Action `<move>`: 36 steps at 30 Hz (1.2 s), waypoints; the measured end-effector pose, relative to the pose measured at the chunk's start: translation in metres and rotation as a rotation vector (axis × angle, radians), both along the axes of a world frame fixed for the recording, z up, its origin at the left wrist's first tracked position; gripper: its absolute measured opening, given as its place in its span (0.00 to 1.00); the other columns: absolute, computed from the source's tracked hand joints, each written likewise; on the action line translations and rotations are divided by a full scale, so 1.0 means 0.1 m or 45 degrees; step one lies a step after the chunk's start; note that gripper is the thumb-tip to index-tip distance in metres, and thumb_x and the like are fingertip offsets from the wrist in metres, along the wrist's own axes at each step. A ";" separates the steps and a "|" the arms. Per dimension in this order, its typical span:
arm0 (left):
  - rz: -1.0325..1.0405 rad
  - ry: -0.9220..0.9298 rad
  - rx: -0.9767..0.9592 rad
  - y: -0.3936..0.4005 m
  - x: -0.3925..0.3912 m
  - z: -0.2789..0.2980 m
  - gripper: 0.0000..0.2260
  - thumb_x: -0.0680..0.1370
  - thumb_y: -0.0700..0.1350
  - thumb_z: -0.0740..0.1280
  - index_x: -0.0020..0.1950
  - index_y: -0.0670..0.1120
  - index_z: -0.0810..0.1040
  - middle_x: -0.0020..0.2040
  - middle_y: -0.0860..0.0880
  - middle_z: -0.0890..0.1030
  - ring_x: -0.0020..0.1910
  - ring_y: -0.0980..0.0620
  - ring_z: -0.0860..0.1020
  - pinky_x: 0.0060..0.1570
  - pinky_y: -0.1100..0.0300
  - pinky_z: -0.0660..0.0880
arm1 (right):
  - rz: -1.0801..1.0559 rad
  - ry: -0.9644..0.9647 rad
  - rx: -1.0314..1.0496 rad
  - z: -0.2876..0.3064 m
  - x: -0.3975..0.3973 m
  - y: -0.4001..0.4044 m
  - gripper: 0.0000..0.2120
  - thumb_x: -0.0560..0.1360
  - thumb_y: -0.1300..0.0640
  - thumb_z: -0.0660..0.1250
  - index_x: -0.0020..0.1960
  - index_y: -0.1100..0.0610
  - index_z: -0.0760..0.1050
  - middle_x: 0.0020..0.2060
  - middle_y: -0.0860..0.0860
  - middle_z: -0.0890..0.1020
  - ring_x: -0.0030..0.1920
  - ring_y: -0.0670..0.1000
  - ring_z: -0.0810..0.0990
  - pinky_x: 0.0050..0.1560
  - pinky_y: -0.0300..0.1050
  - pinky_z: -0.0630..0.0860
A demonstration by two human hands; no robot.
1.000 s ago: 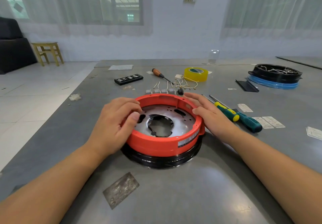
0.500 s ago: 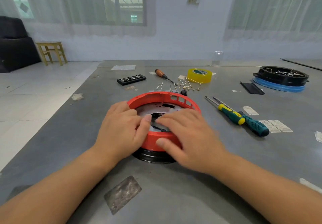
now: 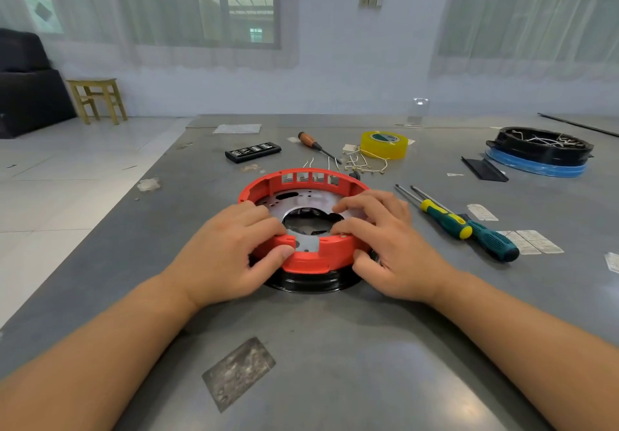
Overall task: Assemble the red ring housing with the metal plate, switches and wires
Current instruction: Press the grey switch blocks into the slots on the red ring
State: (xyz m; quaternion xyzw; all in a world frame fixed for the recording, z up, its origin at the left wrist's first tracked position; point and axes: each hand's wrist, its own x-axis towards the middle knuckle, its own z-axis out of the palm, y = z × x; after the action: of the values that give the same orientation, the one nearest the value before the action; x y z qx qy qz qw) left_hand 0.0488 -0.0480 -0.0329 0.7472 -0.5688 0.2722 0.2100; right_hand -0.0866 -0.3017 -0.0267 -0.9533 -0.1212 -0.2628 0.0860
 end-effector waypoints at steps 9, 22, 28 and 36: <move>0.082 -0.180 -0.080 -0.07 -0.10 -0.04 0.16 0.82 0.56 0.65 0.44 0.45 0.81 0.37 0.50 0.77 0.35 0.48 0.74 0.35 0.52 0.73 | 0.079 -0.057 0.109 -0.08 0.06 0.18 0.14 0.82 0.51 0.64 0.66 0.52 0.76 0.65 0.46 0.78 0.72 0.44 0.69 0.76 0.54 0.65; 0.223 -0.114 -0.141 0.00 0.02 -0.05 0.16 0.80 0.57 0.62 0.39 0.48 0.75 0.33 0.53 0.73 0.34 0.47 0.71 0.39 0.52 0.68 | -0.600 0.255 0.508 -0.24 0.29 -0.31 0.12 0.81 0.55 0.65 0.65 0.51 0.76 0.62 0.49 0.74 0.61 0.48 0.77 0.63 0.43 0.74; 0.259 -0.062 -0.193 -0.05 0.05 -0.09 0.19 0.81 0.57 0.60 0.37 0.47 0.73 0.31 0.52 0.73 0.33 0.46 0.71 0.40 0.50 0.69 | -0.648 0.333 0.359 -0.17 0.87 -0.43 0.16 0.81 0.55 0.65 0.68 0.55 0.74 0.65 0.54 0.74 0.59 0.51 0.77 0.60 0.41 0.70; 0.274 -0.074 -0.220 -0.09 0.11 -0.15 0.18 0.80 0.58 0.60 0.35 0.48 0.69 0.28 0.52 0.71 0.30 0.47 0.68 0.38 0.47 0.71 | -0.740 0.313 0.359 -0.12 1.56 -0.71 0.25 0.80 0.60 0.63 0.76 0.58 0.67 0.75 0.57 0.67 0.73 0.59 0.69 0.74 0.52 0.66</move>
State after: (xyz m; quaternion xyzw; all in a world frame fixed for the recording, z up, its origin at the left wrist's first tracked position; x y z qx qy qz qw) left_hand 0.0597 -0.0574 -0.0478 0.7749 -0.4655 0.3625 0.2265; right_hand 0.0694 -0.3724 -0.0390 -0.9513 0.2042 -0.1738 0.1522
